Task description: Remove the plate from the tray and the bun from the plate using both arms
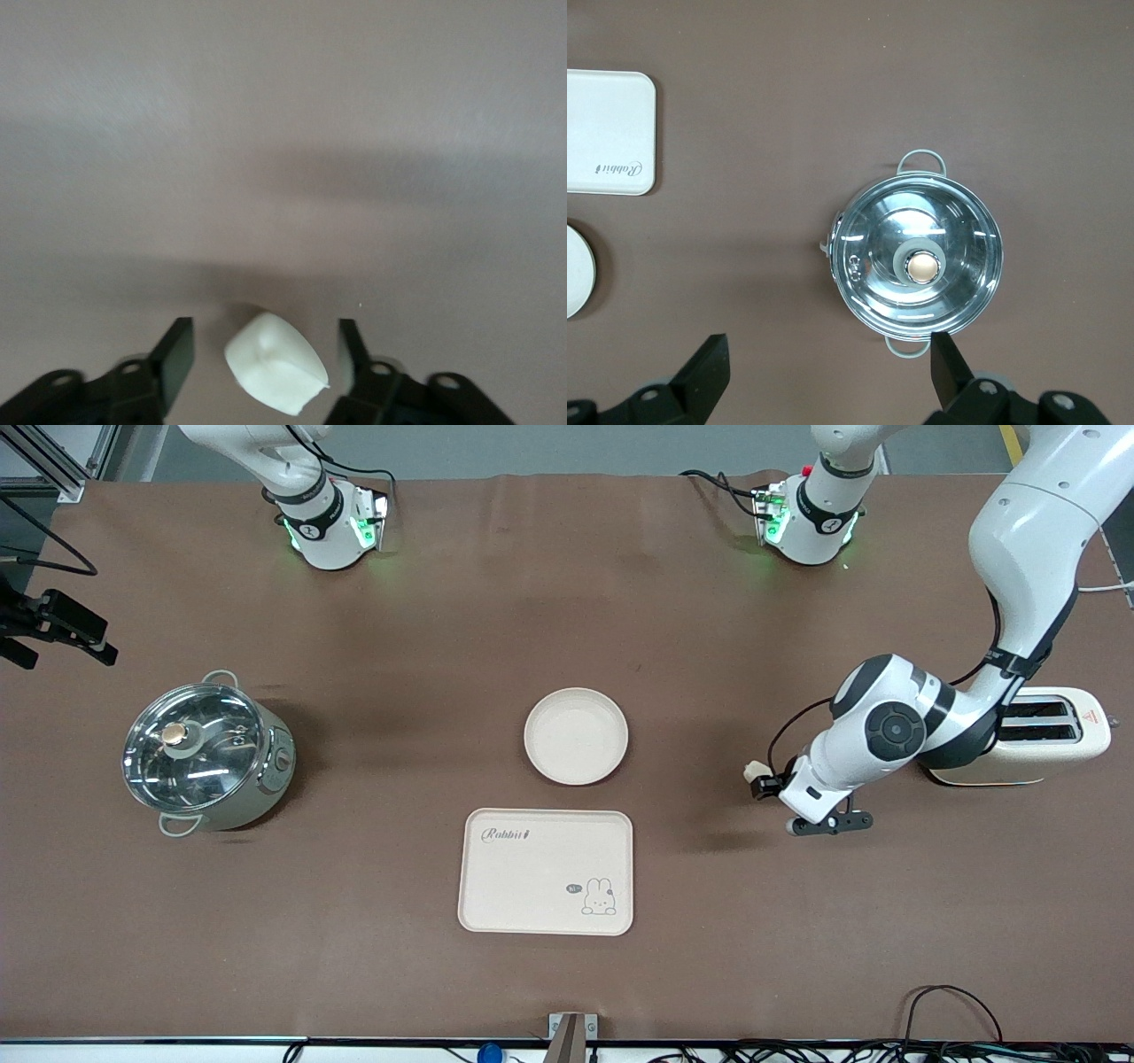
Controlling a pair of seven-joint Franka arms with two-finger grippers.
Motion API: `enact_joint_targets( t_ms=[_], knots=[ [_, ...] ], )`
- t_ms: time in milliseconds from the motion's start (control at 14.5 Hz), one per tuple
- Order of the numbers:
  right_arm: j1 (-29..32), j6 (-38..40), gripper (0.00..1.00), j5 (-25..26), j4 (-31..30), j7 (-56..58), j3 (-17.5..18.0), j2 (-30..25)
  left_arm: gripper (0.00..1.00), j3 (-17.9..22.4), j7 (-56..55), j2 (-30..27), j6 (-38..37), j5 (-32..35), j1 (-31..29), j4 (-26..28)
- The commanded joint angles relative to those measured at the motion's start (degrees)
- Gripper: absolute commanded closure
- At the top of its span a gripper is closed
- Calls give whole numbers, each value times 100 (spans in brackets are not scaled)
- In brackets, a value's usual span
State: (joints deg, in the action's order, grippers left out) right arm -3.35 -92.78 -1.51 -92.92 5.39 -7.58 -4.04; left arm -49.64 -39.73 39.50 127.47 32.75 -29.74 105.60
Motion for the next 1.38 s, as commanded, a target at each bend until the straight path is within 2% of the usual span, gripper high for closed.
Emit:
enact_joint_targets(
  t_ms=[0,207,414,552,759,897,1172,1310],
  knots=[
    [-130,40,0,98,10,23,-68,-45,0,-194,71,-180,-668,4,47,-556],
    [-122,23,0,90,10,14,-59,-27,0,-493,115,-232,-1319,-153,56,-1067],
    [-113,40,0,90,28,58,-59,-36,0,-555,317,-400,-1810,-900,47,-1724],
    [-87,31,0,90,37,50,-68,-36,0,-494,658,-556,-2373,-1226,213,-2428],
    [-104,23,0,20,45,32,-68,-27,0,32,1063,-1285,-3085,-1831,442,-2685],
    [-130,-4,0,10,45,49,-59,-36,0,662,1484,-1882,-3341,-2227,705,-2677],
    [-104,40,0,2,256,67,-59,-45,0,2990,2785,-2902,-3948,-3185,1969,-2624],
    [-122,49,0,2,248,58,-59,-45,0,3660,3180,-3281,-4072,-3284,2470,-2441]
  ],
)
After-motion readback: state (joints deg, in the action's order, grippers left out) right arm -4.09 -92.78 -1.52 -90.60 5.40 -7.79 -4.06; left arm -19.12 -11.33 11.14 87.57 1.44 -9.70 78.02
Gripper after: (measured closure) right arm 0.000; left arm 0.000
